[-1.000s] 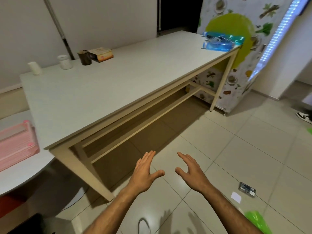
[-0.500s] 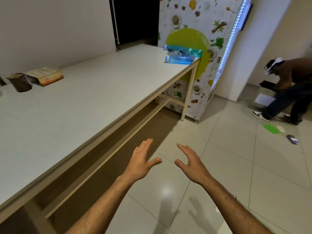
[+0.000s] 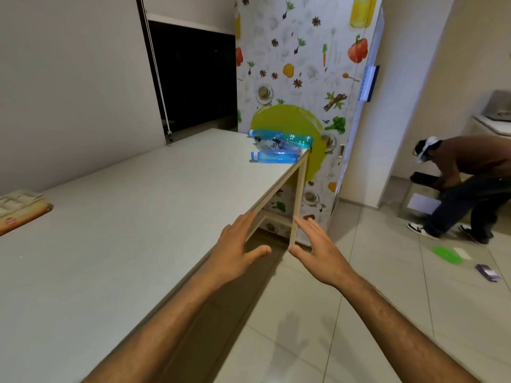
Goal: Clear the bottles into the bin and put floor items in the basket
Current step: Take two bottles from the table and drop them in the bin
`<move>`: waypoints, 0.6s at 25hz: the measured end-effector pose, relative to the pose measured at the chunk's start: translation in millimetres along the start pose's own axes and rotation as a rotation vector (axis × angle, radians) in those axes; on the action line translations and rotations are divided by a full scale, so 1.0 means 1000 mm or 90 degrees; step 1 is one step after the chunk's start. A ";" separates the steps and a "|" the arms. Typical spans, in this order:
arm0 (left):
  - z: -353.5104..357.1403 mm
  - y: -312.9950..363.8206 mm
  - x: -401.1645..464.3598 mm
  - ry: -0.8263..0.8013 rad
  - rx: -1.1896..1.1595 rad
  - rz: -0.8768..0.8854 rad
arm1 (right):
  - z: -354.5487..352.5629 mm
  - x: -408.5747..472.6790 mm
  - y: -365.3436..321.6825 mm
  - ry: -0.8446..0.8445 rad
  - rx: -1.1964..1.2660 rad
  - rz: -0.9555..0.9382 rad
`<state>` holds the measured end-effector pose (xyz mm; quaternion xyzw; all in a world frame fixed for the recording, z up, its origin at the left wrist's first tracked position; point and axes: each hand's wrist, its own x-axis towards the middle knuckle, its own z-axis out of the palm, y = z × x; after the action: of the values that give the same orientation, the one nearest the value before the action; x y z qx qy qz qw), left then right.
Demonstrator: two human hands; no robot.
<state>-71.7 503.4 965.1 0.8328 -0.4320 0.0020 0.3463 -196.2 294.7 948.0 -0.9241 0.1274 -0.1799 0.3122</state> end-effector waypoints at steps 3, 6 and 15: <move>0.001 -0.005 0.073 0.027 0.013 -0.015 | -0.020 0.077 0.020 0.006 0.014 -0.039; 0.009 -0.008 0.129 0.041 0.023 -0.034 | -0.035 0.136 0.039 -0.008 -0.003 -0.077; 0.052 -0.031 0.254 0.029 0.038 -0.108 | -0.060 0.254 0.118 -0.031 -0.024 -0.100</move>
<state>94.5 303.0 984.0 0.8760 -0.3519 0.0047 0.3297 -5.9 83.0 983.6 -0.9411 0.0501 -0.1790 0.2826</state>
